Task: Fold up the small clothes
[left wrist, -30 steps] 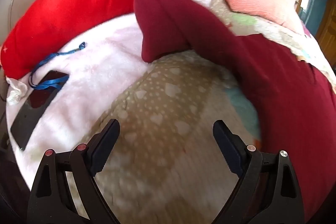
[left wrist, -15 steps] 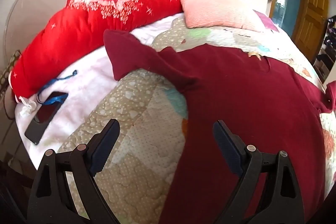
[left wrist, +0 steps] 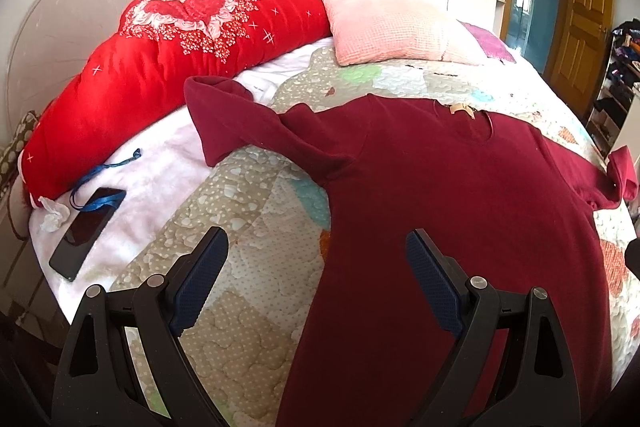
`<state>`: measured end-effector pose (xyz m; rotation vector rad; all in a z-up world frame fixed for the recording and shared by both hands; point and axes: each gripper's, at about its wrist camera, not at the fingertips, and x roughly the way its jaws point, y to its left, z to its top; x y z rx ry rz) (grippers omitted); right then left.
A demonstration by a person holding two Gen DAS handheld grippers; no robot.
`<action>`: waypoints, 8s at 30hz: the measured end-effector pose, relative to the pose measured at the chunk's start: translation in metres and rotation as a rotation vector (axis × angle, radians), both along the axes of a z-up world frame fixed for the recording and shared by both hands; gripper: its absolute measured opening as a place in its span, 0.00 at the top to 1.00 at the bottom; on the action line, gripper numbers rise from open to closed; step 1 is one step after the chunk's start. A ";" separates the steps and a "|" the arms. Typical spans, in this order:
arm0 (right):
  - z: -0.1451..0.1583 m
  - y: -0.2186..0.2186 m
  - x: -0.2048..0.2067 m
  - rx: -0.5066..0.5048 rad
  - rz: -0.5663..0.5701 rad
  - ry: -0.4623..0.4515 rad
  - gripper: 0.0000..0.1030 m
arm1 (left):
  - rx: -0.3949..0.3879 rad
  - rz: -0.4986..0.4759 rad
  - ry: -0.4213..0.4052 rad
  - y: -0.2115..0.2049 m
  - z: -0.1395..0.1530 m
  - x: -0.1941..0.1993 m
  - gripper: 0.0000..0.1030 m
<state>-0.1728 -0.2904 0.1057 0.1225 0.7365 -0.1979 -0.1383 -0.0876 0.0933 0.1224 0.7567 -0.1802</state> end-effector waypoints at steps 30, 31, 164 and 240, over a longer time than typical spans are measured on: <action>-0.025 0.008 0.044 0.011 -0.019 0.038 0.00 | 0.009 -0.027 0.045 -0.015 -0.021 0.022 0.12; -0.026 0.008 0.045 0.014 -0.020 0.039 0.00 | 0.007 -0.028 0.046 -0.015 -0.021 0.022 0.12; -0.076 -0.026 0.188 -0.038 0.233 0.150 0.96 | -0.193 -0.549 0.119 -0.011 -0.007 0.063 0.36; -0.098 0.064 0.338 0.050 0.387 0.174 0.93 | -0.178 -0.241 0.217 0.032 -0.071 0.147 0.28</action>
